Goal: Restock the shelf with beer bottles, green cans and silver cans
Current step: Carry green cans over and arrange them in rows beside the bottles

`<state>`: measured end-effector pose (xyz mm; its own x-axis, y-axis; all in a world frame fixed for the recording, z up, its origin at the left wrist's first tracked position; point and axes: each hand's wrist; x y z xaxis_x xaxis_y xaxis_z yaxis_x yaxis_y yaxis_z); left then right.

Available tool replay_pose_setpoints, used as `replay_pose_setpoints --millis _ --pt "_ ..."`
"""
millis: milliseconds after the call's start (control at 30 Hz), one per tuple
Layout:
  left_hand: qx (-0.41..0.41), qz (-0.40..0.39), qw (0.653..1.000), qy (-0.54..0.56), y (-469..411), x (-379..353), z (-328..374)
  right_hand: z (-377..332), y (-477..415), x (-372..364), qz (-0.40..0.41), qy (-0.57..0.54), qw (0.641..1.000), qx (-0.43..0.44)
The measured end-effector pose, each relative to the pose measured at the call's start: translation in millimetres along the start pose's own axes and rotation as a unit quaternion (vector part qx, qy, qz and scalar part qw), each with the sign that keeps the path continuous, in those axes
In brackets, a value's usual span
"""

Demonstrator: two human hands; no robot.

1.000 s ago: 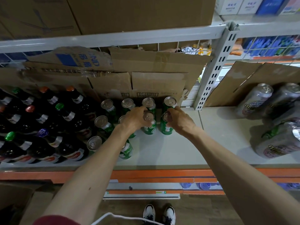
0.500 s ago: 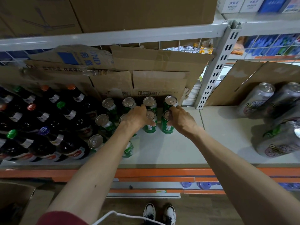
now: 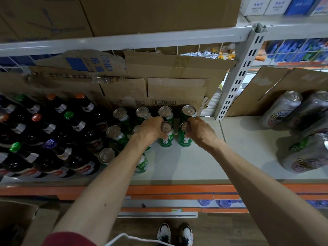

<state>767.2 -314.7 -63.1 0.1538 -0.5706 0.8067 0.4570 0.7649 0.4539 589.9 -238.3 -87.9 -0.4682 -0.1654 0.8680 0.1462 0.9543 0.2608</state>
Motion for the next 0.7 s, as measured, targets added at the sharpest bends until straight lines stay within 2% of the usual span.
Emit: replay_pose_setpoints --millis 700 --pt "-0.014 0.004 1.000 0.003 -4.5 -5.8 -9.8 -5.3 3.0 -6.2 0.008 0.003 1.000 -0.021"
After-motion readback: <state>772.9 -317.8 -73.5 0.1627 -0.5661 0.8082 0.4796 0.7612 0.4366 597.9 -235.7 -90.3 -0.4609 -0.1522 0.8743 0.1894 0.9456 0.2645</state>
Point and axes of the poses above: each hand's wrist, its own y-axis away from the middle knuckle, its own x-axis out of the back of the hand, z = x × y, and after that the axes turned 7 degrees about -z, right-handed
